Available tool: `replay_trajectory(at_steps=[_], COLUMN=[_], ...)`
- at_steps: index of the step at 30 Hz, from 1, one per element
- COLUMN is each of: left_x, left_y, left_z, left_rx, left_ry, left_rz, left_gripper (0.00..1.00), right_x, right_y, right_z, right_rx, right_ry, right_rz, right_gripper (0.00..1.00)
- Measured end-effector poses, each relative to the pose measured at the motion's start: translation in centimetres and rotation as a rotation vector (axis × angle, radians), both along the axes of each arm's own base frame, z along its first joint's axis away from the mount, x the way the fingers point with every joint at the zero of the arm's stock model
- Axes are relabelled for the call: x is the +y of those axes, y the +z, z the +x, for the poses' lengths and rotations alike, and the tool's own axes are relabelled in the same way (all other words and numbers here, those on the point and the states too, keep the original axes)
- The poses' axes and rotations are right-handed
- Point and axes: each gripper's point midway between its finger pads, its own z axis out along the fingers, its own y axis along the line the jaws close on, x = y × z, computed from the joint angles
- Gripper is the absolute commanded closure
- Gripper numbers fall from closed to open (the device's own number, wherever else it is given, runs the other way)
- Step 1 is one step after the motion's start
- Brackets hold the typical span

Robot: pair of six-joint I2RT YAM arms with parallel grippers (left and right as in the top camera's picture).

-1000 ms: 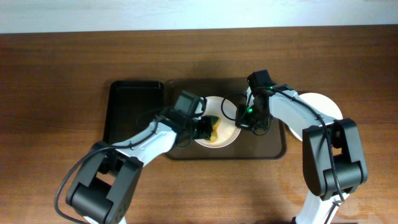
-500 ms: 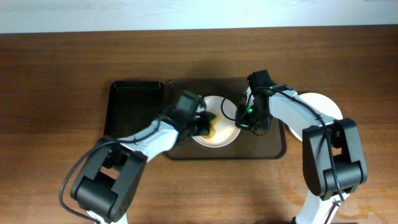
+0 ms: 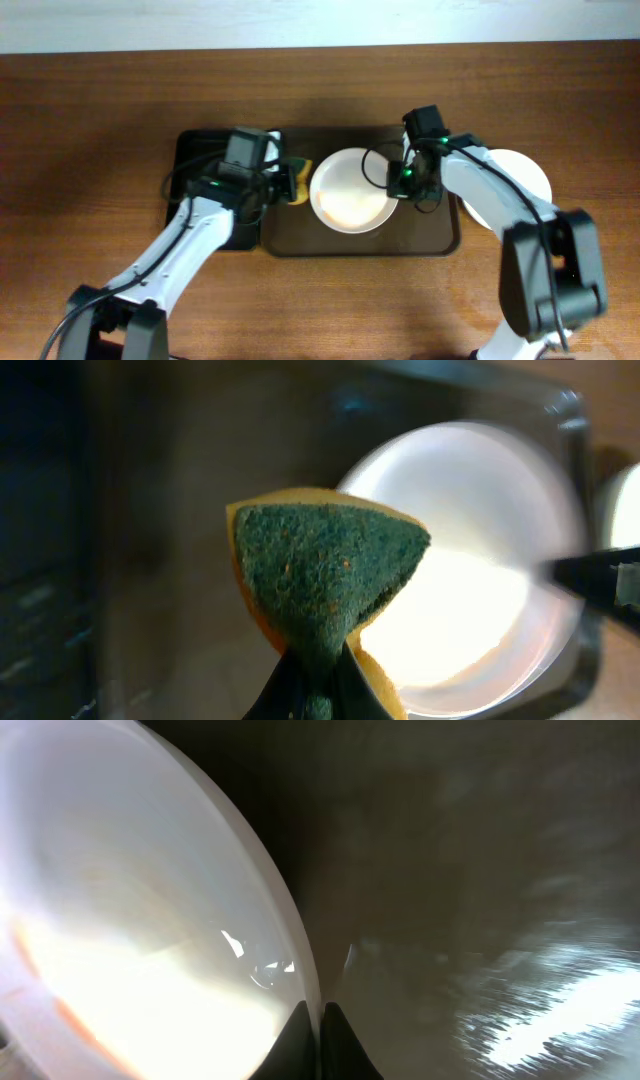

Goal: Clean dirty plates on tray and stack at the side
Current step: 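Carry the pink plate with the right gripper onto the plate stack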

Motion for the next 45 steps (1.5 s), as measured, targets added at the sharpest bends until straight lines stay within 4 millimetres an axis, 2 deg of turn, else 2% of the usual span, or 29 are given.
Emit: replay_trajectory(at_steps=[3,4,8,12,15,17,22,27,31,35,38,43,45], left_x=[4.7,5.7,10.0,12.9,13.8,14.2,14.7,14.8,14.8,14.9,14.9,14.8,14.8], left_y=[-1.5,-1.8,-2.5,-2.7,-2.7,-2.9,-3.5,-3.6,-3.6,-3.7,-3.6,-3.2,-3.0], left_z=[-0.9,-0.9,-1.1,-0.9,-0.9,-0.8,-0.9,-0.9,-1.0,-1.2,-1.1,-0.1,0.4], left_rx=[0.105,0.118,0.144,0.123,0.114,0.115,0.13,0.131,0.135,0.141,0.13,0.071,0.048], left_ry=[0.112,0.138,0.209,0.241,0.252,0.258,0.262,0.266,0.263,0.261,0.229,0.152,0.141], left_rz=[0.068,0.083,0.177,0.31,0.364,0.387,0.418,0.428,0.431,0.433,0.448,0.486,0.494], left_gripper=[1.0,1.0,1.0,1.0,1.0,1.0,1.0,1.0,1.0,1.0,1.0,1.0,1.0], right_x=[-1.6,-2.5,-5.0,-4.9,-3.5,-2.0,-0.6,-0.5,-1.1,-5.2,-11.3,-19.3,-21.8], right_y=[4.2,5.4,8.7,11.5,13.1,14.8,16.6,17.4,17.0,15.4,14.2,11.7,11.2], right_z=[0.6,0.5,0.3,0.1,0.0,-0.3,-0.8,-1.0,-0.8,-0.3,-0.5,-2.4,-3.3], right_rx=[-0.129,-0.164,-0.267,-0.383,-0.459,-0.545,-0.628,-0.657,-0.652,-0.547,-0.42,-0.239,-0.2], right_ry=[0.01,0.009,-0.007,0.05,0.086,0.105,0.119,0.099,0.036,-0.104,-0.298,-0.549,-0.628], right_rz=[-0.082,-0.127,-0.341,-0.604,-0.731,-0.831,-0.931,-0.966,-0.918,-0.814,-0.67,-0.466,-0.412], right_gripper=[0.96,0.96,0.96,0.96,0.96,0.96,0.96,0.96,0.96,0.96,0.96,0.96,0.96])
